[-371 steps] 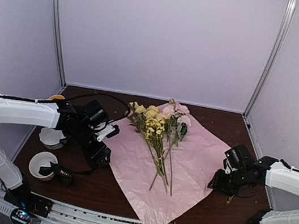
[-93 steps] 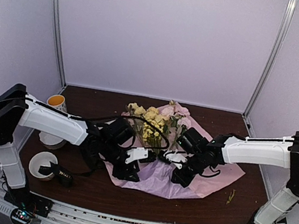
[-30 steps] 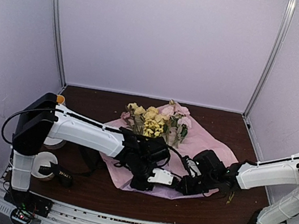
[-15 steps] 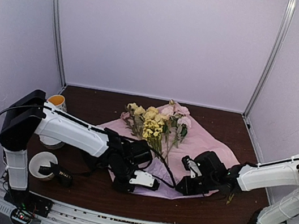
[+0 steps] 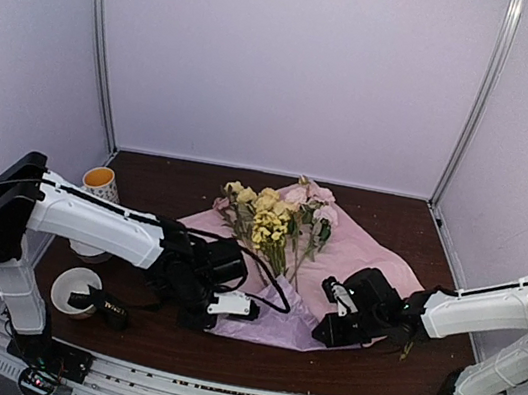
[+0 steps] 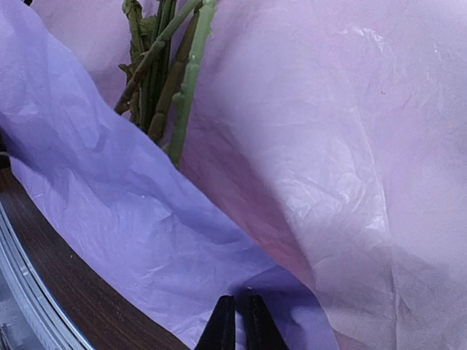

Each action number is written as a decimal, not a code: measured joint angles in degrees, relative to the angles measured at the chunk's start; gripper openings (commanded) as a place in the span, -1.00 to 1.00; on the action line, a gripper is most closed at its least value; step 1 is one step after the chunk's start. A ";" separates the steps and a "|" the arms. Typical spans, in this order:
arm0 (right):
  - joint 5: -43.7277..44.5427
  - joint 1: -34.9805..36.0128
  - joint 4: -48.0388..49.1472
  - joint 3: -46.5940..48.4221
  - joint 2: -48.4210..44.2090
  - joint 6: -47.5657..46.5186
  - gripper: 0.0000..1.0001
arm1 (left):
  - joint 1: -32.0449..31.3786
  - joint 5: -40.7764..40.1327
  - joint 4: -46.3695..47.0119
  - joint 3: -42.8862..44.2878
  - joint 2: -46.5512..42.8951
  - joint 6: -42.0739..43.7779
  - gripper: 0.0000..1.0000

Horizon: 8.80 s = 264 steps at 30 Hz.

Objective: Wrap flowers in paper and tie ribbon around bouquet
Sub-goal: Press the fold line of the flattened wrapping paper, then pick up the one-fourth-folded wrapping paper from the center of the board, then place the one-fourth-folded wrapping paper at the center of the board, then pick up the one-fourth-folded wrapping paper from the center of the board.

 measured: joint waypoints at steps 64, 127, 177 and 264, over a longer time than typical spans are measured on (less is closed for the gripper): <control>10.03 3.10 -23.54 0.85 -9.11 7.19 -0.80 | -5.03 -1.97 3.19 11.08 11.58 9.35 -0.66; -5.25 9.35 -7.21 21.49 16.44 0.37 -0.94 | 28.85 15.13 26.36 -24.15 -21.92 -43.67 0.02; -5.88 8.68 -1.68 20.39 19.02 2.12 -0.95 | 23.47 11.50 23.54 3.76 -10.47 -43.19 -1.00; -2.34 8.28 -7.15 33.53 27.23 -5.64 -0.61 | 31.45 27.76 46.03 -22.51 -10.49 -55.67 -0.66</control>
